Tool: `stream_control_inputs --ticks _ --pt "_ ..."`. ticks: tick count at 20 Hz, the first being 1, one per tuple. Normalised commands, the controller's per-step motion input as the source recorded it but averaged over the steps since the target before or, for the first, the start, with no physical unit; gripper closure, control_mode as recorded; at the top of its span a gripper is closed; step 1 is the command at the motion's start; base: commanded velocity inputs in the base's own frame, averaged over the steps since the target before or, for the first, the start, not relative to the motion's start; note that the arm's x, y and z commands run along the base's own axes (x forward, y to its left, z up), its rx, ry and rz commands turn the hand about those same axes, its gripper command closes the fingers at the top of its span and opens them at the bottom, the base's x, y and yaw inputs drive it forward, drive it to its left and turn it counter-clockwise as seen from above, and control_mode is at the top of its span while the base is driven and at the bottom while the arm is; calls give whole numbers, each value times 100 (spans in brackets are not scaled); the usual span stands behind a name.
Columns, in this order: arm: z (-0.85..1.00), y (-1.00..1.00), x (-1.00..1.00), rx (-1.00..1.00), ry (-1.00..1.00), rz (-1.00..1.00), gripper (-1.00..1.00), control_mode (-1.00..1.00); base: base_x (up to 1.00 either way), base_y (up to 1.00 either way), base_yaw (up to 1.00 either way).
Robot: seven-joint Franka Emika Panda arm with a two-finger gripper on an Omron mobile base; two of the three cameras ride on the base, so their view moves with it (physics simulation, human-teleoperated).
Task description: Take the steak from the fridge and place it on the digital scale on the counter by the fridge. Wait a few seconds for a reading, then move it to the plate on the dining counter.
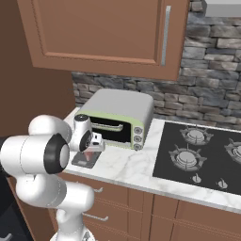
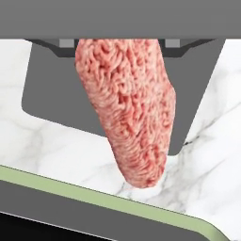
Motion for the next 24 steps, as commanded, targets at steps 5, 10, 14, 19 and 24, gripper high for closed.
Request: stream_control_inputs --ticks 5,10,14,19,24 --pt "0 0 0 0 1 0 100 -100 0 0 0" --pt "59 -1 -78 0 -13 -1 100 -100 0 0 0" --pt "100 -5 -99 0 -8 -1 100 -100 0 0 0" --pt "100 -29 -100 2 -1 -2 100 -100 0 0 0" --pt "100 -31 -100 8 0 0 100 -100 0 0 0"
